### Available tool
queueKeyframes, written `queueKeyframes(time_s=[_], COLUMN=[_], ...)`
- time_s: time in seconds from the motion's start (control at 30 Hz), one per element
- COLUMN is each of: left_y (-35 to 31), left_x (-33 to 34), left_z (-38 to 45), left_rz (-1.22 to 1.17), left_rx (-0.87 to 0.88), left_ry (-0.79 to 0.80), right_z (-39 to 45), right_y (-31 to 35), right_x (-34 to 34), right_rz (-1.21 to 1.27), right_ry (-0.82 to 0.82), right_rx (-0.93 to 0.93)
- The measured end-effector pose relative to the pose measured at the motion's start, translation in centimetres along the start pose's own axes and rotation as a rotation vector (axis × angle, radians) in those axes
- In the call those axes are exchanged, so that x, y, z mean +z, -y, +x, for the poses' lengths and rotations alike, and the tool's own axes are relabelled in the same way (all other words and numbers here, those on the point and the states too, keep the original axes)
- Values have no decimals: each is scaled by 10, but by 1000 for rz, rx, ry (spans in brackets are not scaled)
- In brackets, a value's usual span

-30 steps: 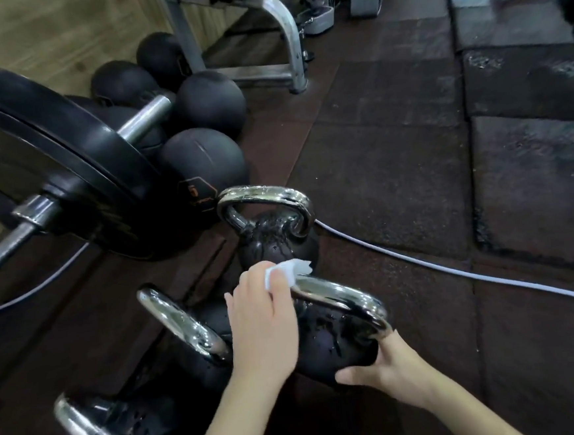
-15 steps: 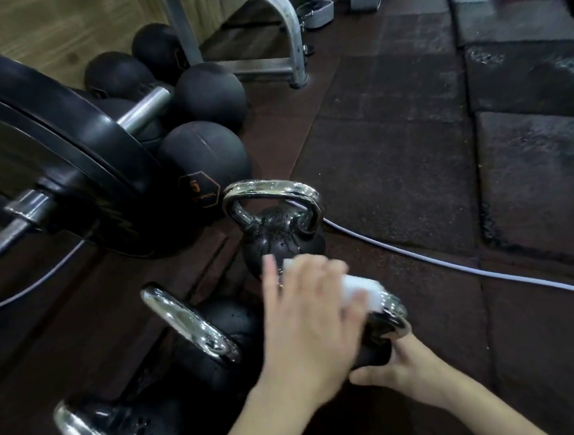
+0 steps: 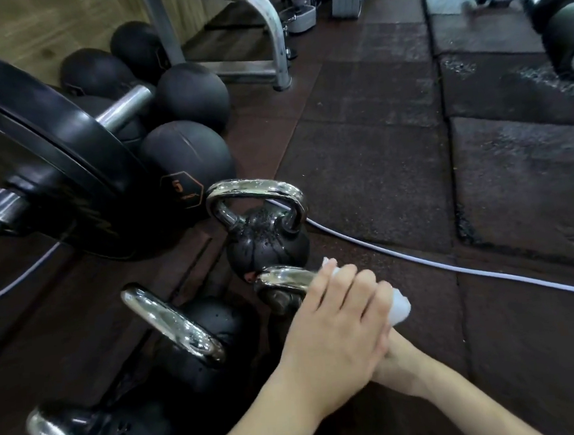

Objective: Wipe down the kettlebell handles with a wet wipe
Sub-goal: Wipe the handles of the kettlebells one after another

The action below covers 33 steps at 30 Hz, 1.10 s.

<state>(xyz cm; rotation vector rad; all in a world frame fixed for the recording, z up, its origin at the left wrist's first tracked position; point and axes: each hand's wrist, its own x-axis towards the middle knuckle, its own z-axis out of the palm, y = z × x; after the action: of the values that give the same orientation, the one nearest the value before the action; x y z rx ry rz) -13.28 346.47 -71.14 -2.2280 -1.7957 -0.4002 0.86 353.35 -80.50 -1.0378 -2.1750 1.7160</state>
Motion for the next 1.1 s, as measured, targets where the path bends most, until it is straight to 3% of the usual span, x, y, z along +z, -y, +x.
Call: queueKeyframes(time_s=[0.13,0.27,0.43,0.53,0.63,0.7,0.83,0.97,1.03,1.1], left_y=[22,50,90,111,138,157,195,229,231,226], left_x=[-5,-18,-43,-50,-61,-68,-66,-40,-31,-16], left_z=[1,-8,-21,-19,-4,4,16,28,38,47], left_rz=[-9,-121,-484,-686,-798,-856,-814,-757,-778,-709], left_rx=[32,-183,-565,-879,-1153,-1244,-1261,-1204,-1039,-770], left_ry=[6,39,114,-47,-224,-335,-481,-473,-397,-211], right_z=[0,2,8,17,39,57,104,150,169,186], right_y=[-3,-17,-10,9,16,22,44,66,70,72], right_x=[-4,0,-18,-55,-90,-106,-111,-93,-83,-72], right_rz=[52,93,73,70,-47,-78,-115,-214,-252,-219], right_ry=[-50,-27,60,218,251,254,49,-63,-63,-30], right_rx=[-13,12,87,103,112,141,100,13,-12,-54])
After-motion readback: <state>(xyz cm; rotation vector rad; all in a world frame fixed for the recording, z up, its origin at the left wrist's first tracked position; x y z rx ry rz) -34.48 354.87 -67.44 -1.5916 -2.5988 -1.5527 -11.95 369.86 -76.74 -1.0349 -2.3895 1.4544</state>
